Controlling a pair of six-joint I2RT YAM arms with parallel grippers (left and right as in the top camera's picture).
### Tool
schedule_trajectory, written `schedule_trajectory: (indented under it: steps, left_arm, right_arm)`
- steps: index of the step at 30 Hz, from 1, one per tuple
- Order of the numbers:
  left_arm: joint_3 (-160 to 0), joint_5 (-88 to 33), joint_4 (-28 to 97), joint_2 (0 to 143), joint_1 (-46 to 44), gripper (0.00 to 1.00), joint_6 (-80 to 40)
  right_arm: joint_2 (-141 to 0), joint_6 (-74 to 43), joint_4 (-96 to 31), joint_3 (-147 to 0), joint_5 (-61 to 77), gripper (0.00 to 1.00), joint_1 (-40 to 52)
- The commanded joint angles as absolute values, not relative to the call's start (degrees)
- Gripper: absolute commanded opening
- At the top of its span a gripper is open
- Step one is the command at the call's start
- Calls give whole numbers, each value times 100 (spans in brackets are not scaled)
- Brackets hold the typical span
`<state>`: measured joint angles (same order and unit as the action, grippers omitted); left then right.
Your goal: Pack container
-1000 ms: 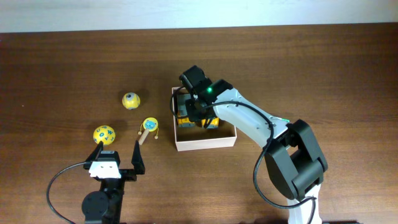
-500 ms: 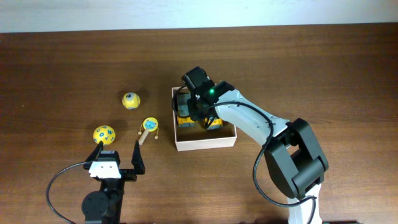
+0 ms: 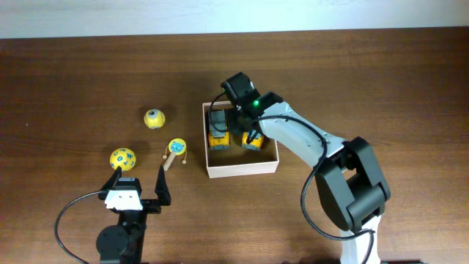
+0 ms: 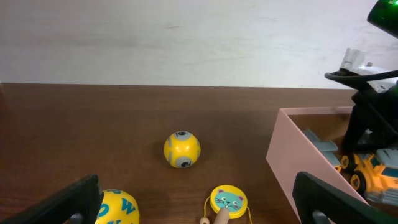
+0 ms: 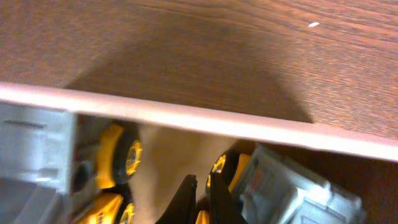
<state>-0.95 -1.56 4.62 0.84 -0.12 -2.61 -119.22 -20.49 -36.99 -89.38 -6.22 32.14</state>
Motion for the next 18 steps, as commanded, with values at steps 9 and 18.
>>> schedule_trajectory:
  steps: [9, 18]
  left_arm:
    - [-54, -235, 456, 45, 16, 99, -172]
    - [-54, -235, 454, 45, 16, 99, -172]
  right_arm:
    - [-11948, -1822, -4005, -8901, -624, 5, 3122]
    - [-11948, -1822, -4342, -8901, -582, 4, 3203]
